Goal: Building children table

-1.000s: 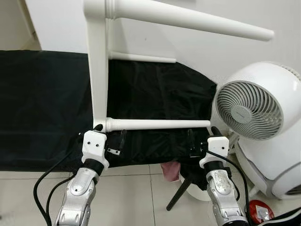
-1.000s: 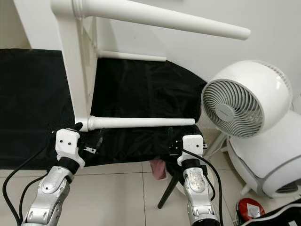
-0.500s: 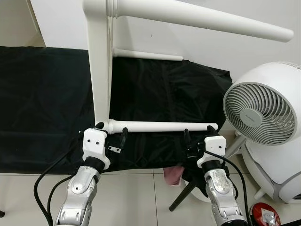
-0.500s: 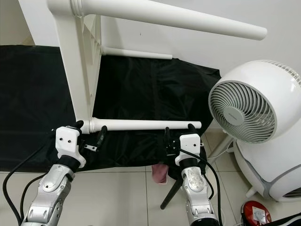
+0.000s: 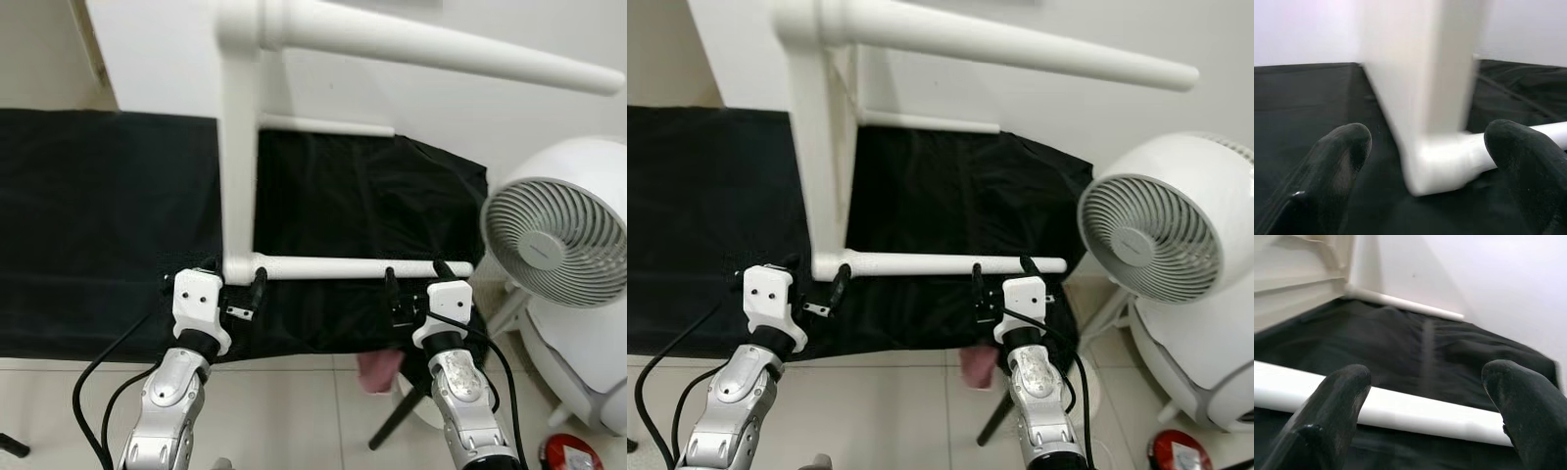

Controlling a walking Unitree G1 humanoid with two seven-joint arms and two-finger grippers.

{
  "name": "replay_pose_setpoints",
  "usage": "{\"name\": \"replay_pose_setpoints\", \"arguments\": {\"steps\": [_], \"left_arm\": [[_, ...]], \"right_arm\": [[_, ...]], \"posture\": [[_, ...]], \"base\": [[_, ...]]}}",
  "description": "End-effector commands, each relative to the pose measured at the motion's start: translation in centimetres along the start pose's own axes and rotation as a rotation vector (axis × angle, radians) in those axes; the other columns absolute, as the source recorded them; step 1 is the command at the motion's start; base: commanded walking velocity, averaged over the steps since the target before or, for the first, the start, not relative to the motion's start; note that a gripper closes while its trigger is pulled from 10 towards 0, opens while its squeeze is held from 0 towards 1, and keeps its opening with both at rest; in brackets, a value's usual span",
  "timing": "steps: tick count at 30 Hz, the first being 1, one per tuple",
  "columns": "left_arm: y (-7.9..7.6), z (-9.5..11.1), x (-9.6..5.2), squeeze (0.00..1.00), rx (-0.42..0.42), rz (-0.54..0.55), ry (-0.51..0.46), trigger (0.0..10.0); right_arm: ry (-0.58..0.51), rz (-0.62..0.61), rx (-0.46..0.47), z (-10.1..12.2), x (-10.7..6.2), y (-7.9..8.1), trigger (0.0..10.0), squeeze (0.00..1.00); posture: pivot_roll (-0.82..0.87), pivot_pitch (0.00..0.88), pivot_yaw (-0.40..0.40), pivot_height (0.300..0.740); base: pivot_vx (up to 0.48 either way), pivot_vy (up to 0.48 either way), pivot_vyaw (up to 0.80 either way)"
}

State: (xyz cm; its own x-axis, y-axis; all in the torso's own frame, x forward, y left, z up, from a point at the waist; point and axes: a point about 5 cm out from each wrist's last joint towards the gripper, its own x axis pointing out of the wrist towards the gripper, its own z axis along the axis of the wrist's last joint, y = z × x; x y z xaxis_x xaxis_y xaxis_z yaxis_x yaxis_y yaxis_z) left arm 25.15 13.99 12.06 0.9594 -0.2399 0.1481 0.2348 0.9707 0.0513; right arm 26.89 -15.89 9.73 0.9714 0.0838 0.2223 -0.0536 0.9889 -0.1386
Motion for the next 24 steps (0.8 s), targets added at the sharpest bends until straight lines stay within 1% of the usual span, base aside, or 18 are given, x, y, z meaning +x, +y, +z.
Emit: {"name": "replay_pose_setpoints", "arguments": {"steps": [1,4,6,8,24], "left_arm": [[0.03,-0.04,0.04,0.0,0.005,0.018,0.006,10.0],[0.0,-0.05,0.02,0.0,0.009,0.018,0.006,10.0],[-0.05,-0.07,0.03,0.0,0.037,0.013,0.007,10.0],[-0.08,-0.08,0.04,0.0,0.043,0.011,0.007,10.0],[-0.44,-0.01,0.04,0.0,0.056,-0.018,-0.002,10.0]], "right_arm": [[0.006,-0.005,-0.009,-0.02,-0.05,-0.28,10.0,0.0],[0.007,-0.006,-0.009,-0.05,-0.07,-0.3,10.0,0.0],[0.008,-0.009,-0.01,-0.08,-0.04,-0.36,10.0,0.0],[0.008,-0.011,-0.01,-0.08,-0.02,-0.39,10.0,0.0],[-0.006,-0.021,-0.007,0.21,0.25,-0.38,10.0,0.0]], "posture": [[0.04,0.001,-0.077,0.74],[0.04,0.005,-0.076,0.74],[0.04,0.007,-0.075,0.74],[0.04,0.008,-0.075,0.74],[0.04,0.004,-0.071,0.74]], "base": [[0.0,0.0,0.0],[0.0,0.0,0.0],[0.0,0.0,0.0],[0.0,0.0,0.0],[0.0,0.0,0.0]]}}
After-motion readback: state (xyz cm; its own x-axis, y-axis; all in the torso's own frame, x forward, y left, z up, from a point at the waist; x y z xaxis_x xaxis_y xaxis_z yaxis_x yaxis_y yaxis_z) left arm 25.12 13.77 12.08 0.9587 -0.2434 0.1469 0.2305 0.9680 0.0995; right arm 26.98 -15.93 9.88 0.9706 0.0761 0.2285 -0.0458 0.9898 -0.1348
